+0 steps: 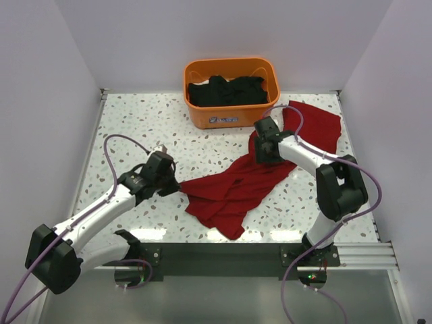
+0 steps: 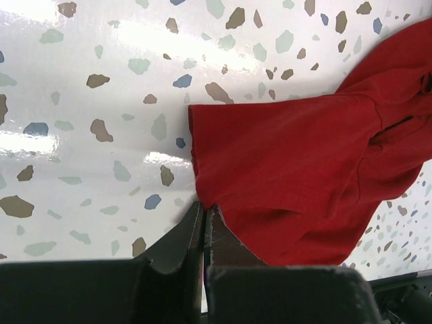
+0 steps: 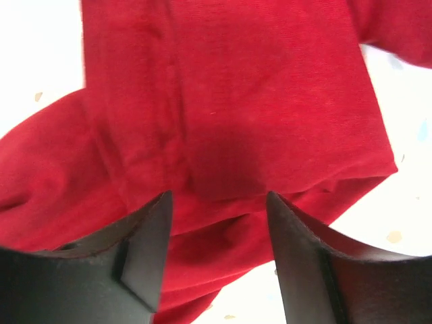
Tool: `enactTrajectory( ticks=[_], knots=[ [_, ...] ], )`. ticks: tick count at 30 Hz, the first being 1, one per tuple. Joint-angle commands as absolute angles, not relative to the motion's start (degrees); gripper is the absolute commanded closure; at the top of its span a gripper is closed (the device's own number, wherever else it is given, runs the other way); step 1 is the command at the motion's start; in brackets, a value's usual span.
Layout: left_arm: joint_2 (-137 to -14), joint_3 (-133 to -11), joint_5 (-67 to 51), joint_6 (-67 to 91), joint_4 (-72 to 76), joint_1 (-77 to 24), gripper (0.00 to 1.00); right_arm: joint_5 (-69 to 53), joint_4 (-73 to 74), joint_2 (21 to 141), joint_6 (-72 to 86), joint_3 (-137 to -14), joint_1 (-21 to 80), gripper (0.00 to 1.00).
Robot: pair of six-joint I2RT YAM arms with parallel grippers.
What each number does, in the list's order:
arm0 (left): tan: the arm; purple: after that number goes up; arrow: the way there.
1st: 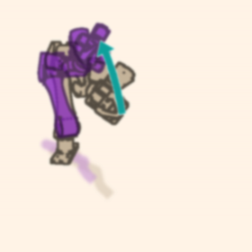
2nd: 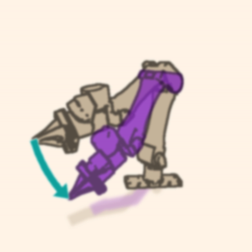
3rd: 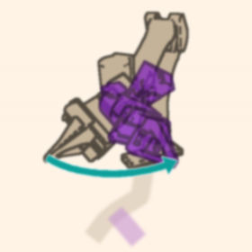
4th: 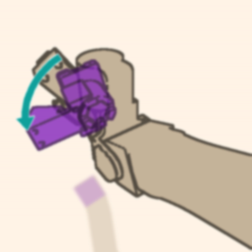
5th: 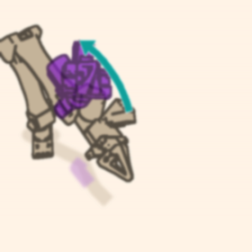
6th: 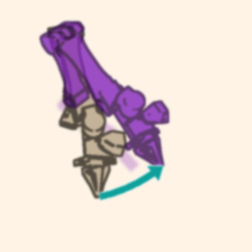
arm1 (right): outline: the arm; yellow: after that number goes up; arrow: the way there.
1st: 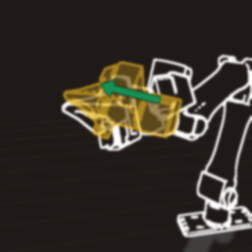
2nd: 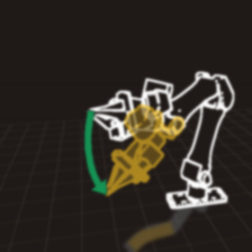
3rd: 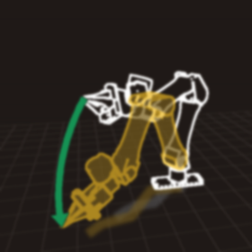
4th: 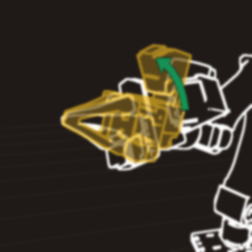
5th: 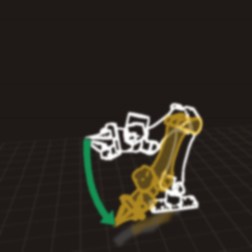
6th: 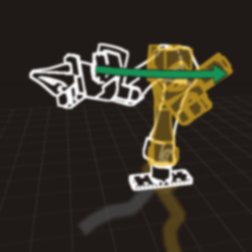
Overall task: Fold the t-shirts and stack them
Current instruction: Flatten the tshirt out
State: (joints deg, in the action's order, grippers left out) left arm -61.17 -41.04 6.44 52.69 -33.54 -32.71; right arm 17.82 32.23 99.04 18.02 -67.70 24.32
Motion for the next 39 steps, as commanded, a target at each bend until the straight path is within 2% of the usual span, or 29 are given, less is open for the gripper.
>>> enactTrajectory(
  ticks=[1, 2, 3, 4, 6, 9, 10, 14, 23, 27, 29, 30, 32, 33, 35, 38, 39],
  knots=[
    [-61.6, -43.2, 8.1, 51.1, -32.5, -31.7, 1.0, 23.6, 32.1, 100.4, 18.5, -69.1, 24.0, 0.44],
    [-61.6, -43.3, 8.0, 51.1, -32.5, -31.7, 1.0, 23.8, 31.9, 101.0, 18.5, -69.1, 24.1, 0.53],
    [-61.7, -43.5, 8.0, 51.1, -32.4, -31.6, 1.0, 23.8, 32.0, 101.2, 18.5, -69.2, 24.1, 0.55],
    [-61.8, -43.7, 8.0, 51.0, -32.5, -31.4, 1.0, 24.1, 32.1, 101.3, 18.6, -69.3, 24.2, 0.63],
    [-61.9, -44.3, 8.2, 50.7, -32.8, -31.2, 1.0, 25.6, 32.3, 101.3, 18.8, -69.3, 24.0, 0.66],
    [-61.5, -45.2, 8.9, 50.5, -33.2, -30.8, 1.0, 27.7, 32.8, 100.1, 19.7, -69.3, 23.7, 0.95],
    [-61.4, -45.4, 9.4, 50.2, -33.3, -30.5, 1.0, 29.3, 33.0, 99.3, 20.1, -69.4, 23.7, 1.0],
    [-60.9, -49.0, 11.4, 48.7, -34.5, -29.8, 1.0, 35.0, 34.5, 92.7, 20.0, -70.7, 23.5, 1.0],
    [-56.9, -72.0, 21.8, 43.4, -40.3, -29.5, 1.0, 43.5, 39.8, 70.2, 14.3, -83.7, 21.4, 1.0],
    [-52.3, -75.2, 23.9, 42.5, -41.1, -29.5, 1.0, 33.6, 42.5, 65.7, 11.9, -87.3, 21.4, 1.0],
    [-51.2, -74.2, 25.0, 43.2, -42.7, -29.5, 1.0, 26.0, 42.9, 65.6, 12.0, -85.4, 21.4, 1.0],
    [-50.4, -72.4, 25.5, 44.4, -43.4, -29.5, 1.0, 17.1, 42.5, 65.7, 12.1, -84.1, 21.4, 1.0],
    [-49.7, -69.8, 26.5, 45.8, -44.7, -29.5, 1.0, 10.2, 39.8, 67.0, 13.5, -79.8, 21.8, 0.89],
    [-49.2, -66.4, 27.0, 47.5, -46.0, -29.5, 1.0, 7.3, 38.8, 67.9, 14.1, -78.5, 22.3, 0.89],
    [-49.0, -60.8, 27.3, 49.5, -47.7, -29.5, 1.0, 7.4, 36.2, 70.4, 15.6, -76.4, 27.6, 0.76],
    [-49.1, -51.9, 24.3, 52.8, -47.6, -29.5, 1.0, 5.9, 33.6, 79.2, 16.6, -78.0, 34.1, 0.51],
    [-49.1, -49.8, 23.5, 54.6, -47.5, -29.5, 1.0, 5.3, 32.6, 84.0, 17.6, -78.7, 35.1, 0.48]
  ],
)
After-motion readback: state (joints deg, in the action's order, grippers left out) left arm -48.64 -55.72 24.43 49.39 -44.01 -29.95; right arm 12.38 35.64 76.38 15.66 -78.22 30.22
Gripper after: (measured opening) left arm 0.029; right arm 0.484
